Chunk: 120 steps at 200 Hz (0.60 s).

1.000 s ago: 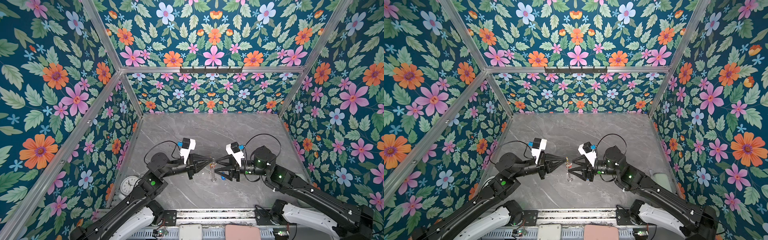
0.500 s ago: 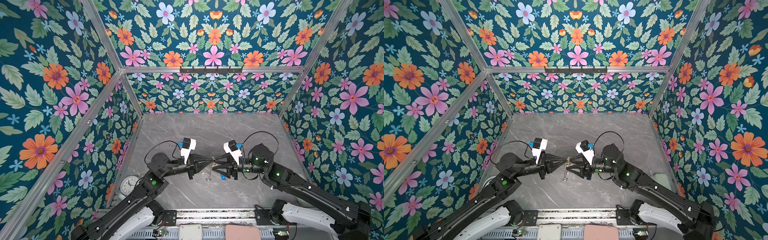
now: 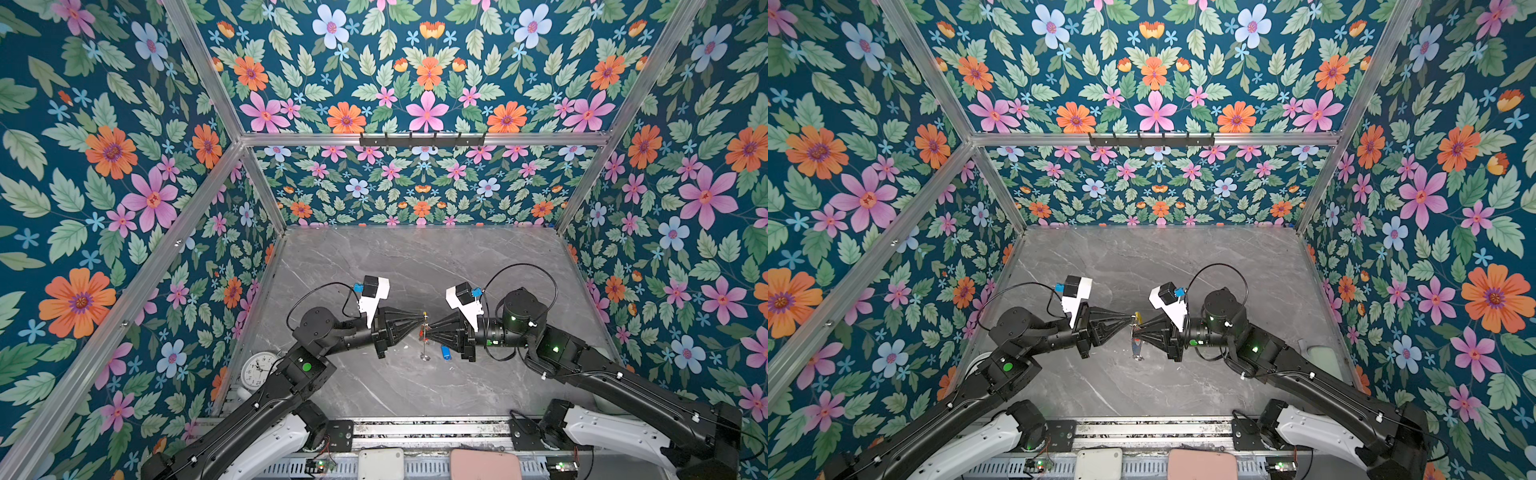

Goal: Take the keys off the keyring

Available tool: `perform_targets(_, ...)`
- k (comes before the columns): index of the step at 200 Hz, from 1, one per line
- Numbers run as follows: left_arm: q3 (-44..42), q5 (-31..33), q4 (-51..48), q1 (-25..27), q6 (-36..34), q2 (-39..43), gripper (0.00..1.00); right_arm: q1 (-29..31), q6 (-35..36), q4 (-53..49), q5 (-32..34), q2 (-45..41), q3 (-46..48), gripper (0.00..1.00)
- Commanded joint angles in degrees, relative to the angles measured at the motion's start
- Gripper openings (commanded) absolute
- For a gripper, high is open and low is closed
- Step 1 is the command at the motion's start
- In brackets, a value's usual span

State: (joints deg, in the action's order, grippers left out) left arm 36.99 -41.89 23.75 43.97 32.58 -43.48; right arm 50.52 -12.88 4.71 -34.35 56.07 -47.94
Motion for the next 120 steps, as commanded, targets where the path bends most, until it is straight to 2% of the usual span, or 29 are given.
perform_targets(1,-0.08,0.57,2.61,-0.01,-0.17,0.15,0.0,0.16,0.98,1.27,-0.37,0.16,-0.43,0.06)
perform_targets(15,-0.09,0.67,2.86,-0.02,-0.06,0.15,0.0,0.17,1.15,0.97,-0.37,0.19,-0.59,0.0)
perform_targets(120,-0.41,1.46,4.73,0.02,0.64,-0.8,0.0,0.28,2.25,-0.9,-0.98,0.62,-2.19,0.0)
